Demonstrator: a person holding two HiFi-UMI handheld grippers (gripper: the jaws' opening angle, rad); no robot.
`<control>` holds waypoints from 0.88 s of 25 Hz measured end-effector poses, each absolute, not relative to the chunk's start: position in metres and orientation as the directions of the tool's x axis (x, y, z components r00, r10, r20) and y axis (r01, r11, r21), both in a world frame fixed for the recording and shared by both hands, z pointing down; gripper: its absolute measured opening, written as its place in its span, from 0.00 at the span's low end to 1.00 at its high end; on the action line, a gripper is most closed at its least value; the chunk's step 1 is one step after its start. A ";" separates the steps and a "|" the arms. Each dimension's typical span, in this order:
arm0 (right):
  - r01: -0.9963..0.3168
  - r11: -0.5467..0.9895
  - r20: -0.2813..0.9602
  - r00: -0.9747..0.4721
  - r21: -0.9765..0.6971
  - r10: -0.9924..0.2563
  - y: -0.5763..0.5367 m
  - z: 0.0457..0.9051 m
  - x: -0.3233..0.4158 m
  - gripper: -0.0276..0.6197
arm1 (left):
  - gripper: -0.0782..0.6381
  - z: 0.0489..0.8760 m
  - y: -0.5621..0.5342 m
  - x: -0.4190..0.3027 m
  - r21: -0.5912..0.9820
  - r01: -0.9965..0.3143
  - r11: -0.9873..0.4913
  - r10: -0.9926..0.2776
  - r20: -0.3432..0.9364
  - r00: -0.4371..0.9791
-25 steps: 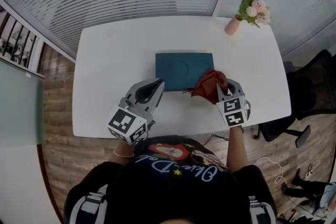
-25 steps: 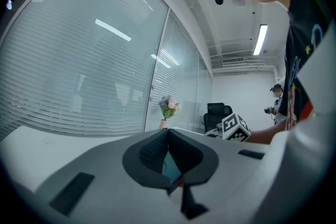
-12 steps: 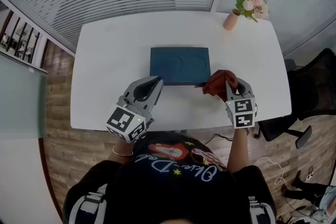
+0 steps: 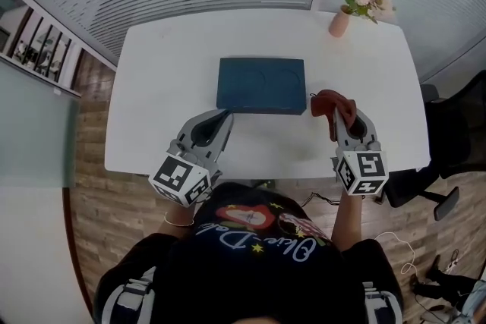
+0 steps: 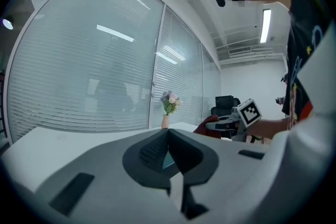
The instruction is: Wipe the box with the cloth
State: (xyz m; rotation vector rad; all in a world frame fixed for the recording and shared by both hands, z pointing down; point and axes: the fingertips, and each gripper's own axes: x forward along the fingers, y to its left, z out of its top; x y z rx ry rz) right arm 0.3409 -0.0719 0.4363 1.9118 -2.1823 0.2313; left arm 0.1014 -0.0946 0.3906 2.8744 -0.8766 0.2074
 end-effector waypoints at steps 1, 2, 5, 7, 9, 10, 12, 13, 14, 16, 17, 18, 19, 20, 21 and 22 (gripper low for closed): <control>-0.990 0.138 0.257 -0.127 0.027 -0.958 -0.071 0.432 0.340 0.10 | 0.11 0.391 -0.092 0.102 0.083 -0.565 -0.821 -0.547 0.169 0.820; -0.990 0.141 0.239 -0.132 0.020 -0.962 -0.070 0.427 0.339 0.10 | 0.11 0.392 -0.090 0.101 0.081 -0.568 -0.819 -0.550 0.169 0.818; -0.989 0.150 0.185 -0.148 -0.002 -0.972 -0.066 0.414 0.334 0.10 | 0.11 0.393 -0.085 0.098 0.072 -0.577 -0.813 -0.560 0.172 0.810; -0.988 0.156 0.157 -0.156 -0.012 -0.975 -0.063 0.407 0.332 0.10 | 0.11 0.393 -0.084 0.097 0.069 -0.582 -0.810 -0.565 0.174 0.807; -0.988 0.153 0.144 -0.153 -0.010 -0.978 -0.060 0.404 0.331 0.10 | 0.11 0.393 -0.083 0.097 0.066 -0.582 -0.810 -0.565 0.176 0.806; -0.989 0.151 0.145 -0.150 -0.004 -0.978 -0.058 0.404 0.331 0.10 | 0.11 0.393 -0.082 0.098 0.065 -0.580 -0.812 -0.563 0.178 0.807; -0.989 0.151 0.152 -0.148 0.006 -0.977 -0.054 0.404 0.329 0.10 | 0.11 0.393 -0.079 0.100 0.065 -0.573 -0.817 -0.555 0.182 0.812; -0.988 0.154 0.154 -0.151 0.009 -0.977 -0.052 0.404 0.328 0.10 | 0.11 0.394 -0.077 0.102 0.066 -0.570 -0.819 -0.551 0.183 0.814; -0.988 0.156 0.155 -0.153 0.010 -0.976 -0.050 0.404 0.328 0.10 | 0.11 0.394 -0.076 0.104 0.066 -0.567 -0.821 -0.548 0.183 0.816; -0.988 0.157 0.161 -0.154 0.008 -0.975 -0.048 0.405 0.328 0.10 | 0.11 0.393 -0.076 0.108 0.068 -0.560 -0.825 -0.542 0.180 0.821; -0.988 0.156 0.165 -0.153 0.003 -0.974 -0.048 0.407 0.329 0.10 | 0.11 0.393 -0.076 0.110 0.068 -0.556 -0.828 -0.538 0.179 0.824; -0.988 0.155 0.168 -0.153 -0.002 -0.974 -0.046 0.408 0.331 0.10 | 0.11 0.393 -0.075 0.113 0.069 -0.551 -0.832 -0.533 0.178 0.827; -0.988 0.154 0.170 -0.152 -0.006 -0.974 -0.045 0.408 0.332 0.10 | 0.11 0.393 -0.074 0.116 0.068 -0.546 -0.835 -0.528 0.177 0.830; -0.988 0.154 0.172 -0.153 -0.008 -0.973 -0.043 0.408 0.333 0.10 | 0.11 0.392 -0.072 0.118 0.067 -0.541 -0.838 -0.524 0.178 0.833; -0.988 0.156 0.173 -0.155 -0.008 -0.973 -0.042 0.409 0.333 0.10 | 0.11 0.392 -0.071 0.120 0.065 -0.539 -0.840 -0.521 0.179 0.835; -0.987 0.158 0.174 -0.157 -0.007 -0.972 -0.041 0.409 0.333 0.10 | 0.11 0.392 -0.070 0.121 0.064 -0.537 -0.841 -0.520 0.181 0.835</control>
